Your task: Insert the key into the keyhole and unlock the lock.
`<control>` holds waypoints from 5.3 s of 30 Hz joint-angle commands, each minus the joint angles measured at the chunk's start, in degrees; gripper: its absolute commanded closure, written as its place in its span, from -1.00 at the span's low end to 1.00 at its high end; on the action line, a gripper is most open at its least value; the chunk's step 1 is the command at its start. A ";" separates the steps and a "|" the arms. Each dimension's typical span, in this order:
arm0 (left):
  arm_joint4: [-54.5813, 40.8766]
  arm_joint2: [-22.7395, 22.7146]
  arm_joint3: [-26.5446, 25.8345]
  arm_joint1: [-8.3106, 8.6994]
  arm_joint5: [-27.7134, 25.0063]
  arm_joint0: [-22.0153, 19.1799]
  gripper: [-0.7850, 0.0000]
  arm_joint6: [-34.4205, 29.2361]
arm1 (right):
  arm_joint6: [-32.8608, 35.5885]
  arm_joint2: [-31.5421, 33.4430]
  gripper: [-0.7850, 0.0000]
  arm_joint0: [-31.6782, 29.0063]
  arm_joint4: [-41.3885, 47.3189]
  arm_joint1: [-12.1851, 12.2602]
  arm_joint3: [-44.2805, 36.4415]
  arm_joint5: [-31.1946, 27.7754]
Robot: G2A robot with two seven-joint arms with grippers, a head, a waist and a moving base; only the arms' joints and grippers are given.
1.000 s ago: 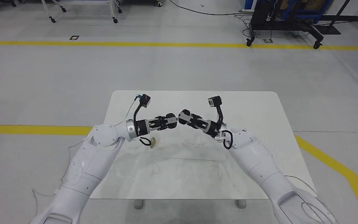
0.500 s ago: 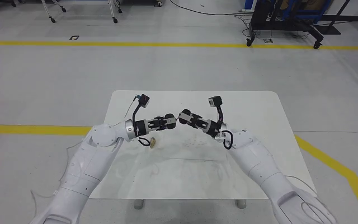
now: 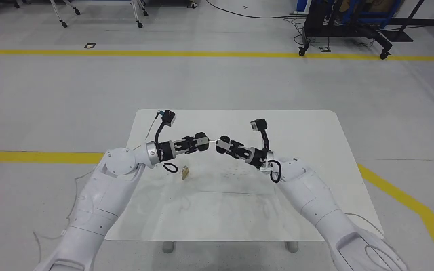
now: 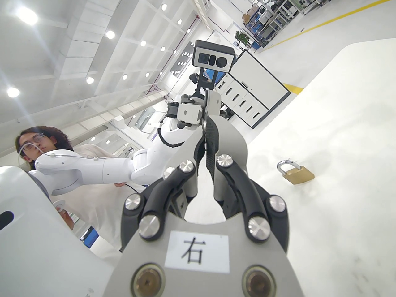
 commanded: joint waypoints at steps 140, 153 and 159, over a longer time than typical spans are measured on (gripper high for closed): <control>59.19 -1.65 -16.22 5.30 12.00 14.82 0.07 10.12 | 7.20 20.04 1.00 -10.01 3.00 7.30 -10.22 0.39; 56.09 -0.51 -14.99 4.95 11.80 12.38 0.32 4.47 | 7.20 20.04 1.00 -10.01 3.00 7.30 -10.22 0.39; 55.91 -0.57 -14.37 4.91 11.80 11.99 0.36 5.03 | 7.20 20.04 1.00 -10.01 3.00 7.30 -10.22 0.39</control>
